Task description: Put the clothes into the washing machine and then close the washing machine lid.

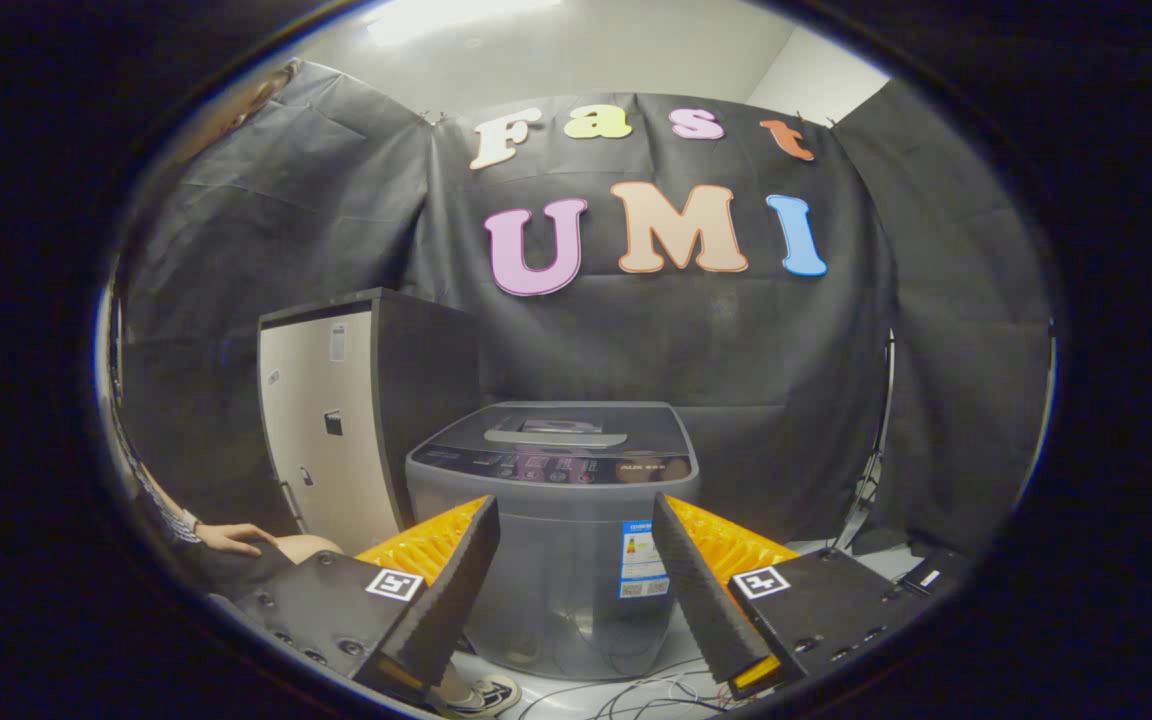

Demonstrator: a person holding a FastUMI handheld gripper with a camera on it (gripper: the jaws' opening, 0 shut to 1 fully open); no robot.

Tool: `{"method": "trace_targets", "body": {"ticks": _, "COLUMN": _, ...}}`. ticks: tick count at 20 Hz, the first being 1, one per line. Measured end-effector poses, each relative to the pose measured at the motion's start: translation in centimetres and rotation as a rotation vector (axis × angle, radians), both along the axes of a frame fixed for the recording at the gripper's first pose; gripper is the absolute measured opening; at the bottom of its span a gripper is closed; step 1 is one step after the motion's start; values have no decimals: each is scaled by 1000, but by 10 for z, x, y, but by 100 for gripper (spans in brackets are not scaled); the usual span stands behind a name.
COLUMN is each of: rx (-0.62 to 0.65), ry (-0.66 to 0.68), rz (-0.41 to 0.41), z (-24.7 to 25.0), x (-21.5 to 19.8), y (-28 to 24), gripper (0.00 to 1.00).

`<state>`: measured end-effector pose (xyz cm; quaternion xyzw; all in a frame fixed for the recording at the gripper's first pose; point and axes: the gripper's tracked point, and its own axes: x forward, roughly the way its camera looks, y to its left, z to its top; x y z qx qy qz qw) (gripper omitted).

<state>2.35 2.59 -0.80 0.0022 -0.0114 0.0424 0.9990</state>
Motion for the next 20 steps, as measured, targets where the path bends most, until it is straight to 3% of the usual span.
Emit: {"method": "trace_targets", "body": {"ticks": 20, "rx": -1, "ry": -1, "rz": -8, "z": 2, "x": -4, "y": -1, "gripper": 96}}
